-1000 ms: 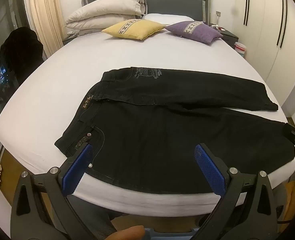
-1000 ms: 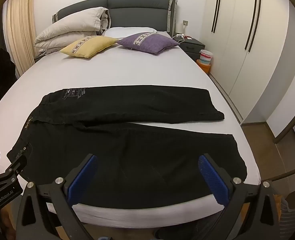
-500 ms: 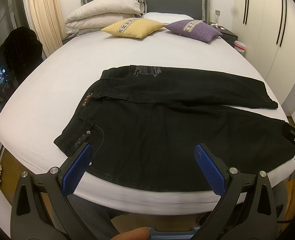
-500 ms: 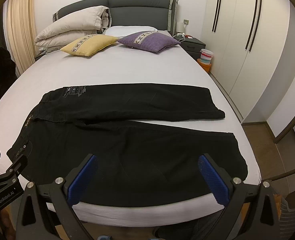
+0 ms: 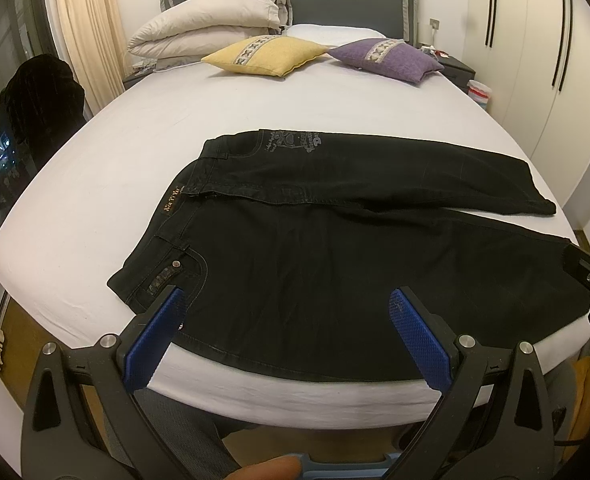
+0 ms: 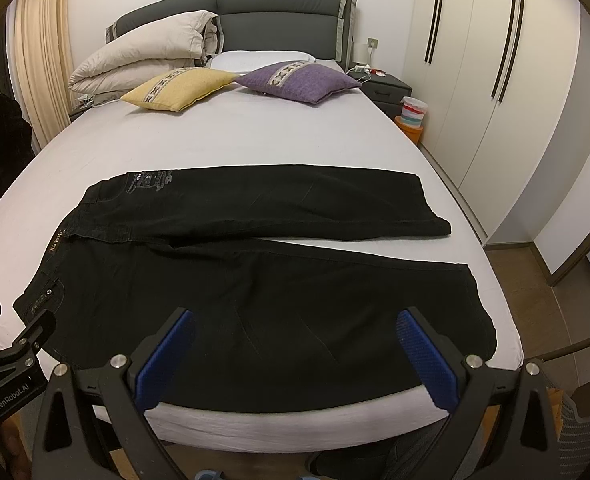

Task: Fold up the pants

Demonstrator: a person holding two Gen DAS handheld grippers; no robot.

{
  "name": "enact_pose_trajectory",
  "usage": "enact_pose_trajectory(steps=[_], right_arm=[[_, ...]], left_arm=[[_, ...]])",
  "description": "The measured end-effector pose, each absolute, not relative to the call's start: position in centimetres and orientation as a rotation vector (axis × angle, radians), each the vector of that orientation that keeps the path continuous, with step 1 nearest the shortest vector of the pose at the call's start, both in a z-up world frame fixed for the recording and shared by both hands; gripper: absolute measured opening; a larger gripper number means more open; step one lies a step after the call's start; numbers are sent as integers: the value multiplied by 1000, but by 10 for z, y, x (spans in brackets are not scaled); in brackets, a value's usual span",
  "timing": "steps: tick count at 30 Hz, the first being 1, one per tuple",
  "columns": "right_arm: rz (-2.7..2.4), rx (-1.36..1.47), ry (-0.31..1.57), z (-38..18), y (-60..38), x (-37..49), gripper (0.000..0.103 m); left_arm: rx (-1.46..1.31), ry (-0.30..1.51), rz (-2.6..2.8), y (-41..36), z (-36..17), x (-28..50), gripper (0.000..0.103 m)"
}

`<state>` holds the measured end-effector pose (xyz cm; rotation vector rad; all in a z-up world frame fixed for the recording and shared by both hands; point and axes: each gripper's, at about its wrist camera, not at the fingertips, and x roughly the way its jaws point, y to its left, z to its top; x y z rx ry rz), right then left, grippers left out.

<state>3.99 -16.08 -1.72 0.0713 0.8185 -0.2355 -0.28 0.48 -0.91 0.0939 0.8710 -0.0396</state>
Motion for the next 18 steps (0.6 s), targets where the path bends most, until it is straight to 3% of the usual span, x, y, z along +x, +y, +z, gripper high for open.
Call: enact_pose_trajectory(steps=[18], right_arm=[[-233,73,821,-19,-160,39,103]], left_arm=[[95,872,-39,4,-9,-3,103]])
